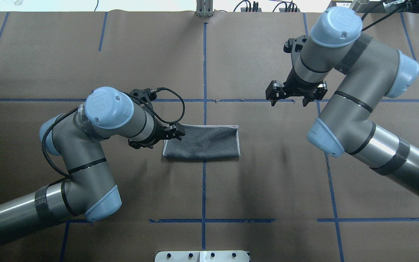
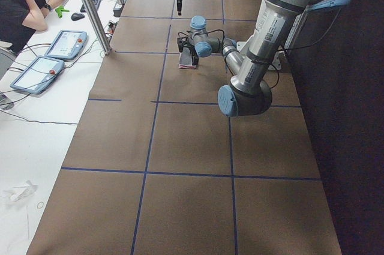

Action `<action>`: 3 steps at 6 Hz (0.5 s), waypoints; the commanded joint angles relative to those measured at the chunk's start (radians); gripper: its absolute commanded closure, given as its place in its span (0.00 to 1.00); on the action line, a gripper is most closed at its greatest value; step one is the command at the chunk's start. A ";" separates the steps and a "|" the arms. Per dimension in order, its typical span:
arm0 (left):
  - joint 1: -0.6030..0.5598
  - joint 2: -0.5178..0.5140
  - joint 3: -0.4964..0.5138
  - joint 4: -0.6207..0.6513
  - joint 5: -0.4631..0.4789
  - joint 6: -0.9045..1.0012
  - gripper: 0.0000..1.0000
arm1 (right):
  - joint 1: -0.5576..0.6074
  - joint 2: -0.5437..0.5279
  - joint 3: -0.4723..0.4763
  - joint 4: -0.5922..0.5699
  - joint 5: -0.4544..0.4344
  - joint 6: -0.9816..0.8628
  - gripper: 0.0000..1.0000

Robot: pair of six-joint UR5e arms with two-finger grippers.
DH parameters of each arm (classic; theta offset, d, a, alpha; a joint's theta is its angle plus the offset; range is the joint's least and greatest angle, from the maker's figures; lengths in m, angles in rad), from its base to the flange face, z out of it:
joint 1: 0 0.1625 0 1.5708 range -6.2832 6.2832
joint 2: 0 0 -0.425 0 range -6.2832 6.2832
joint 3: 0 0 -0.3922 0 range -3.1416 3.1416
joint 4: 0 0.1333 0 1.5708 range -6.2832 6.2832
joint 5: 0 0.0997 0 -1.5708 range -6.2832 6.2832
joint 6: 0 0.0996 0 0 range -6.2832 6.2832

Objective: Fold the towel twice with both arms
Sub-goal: 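Raise the right gripper away while the left gripper grasps the strip's end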

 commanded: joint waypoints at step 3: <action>0.018 0.002 0.030 -0.011 0.020 -0.065 0.33 | 0.006 -0.026 0.029 -0.009 0.000 -0.029 0.00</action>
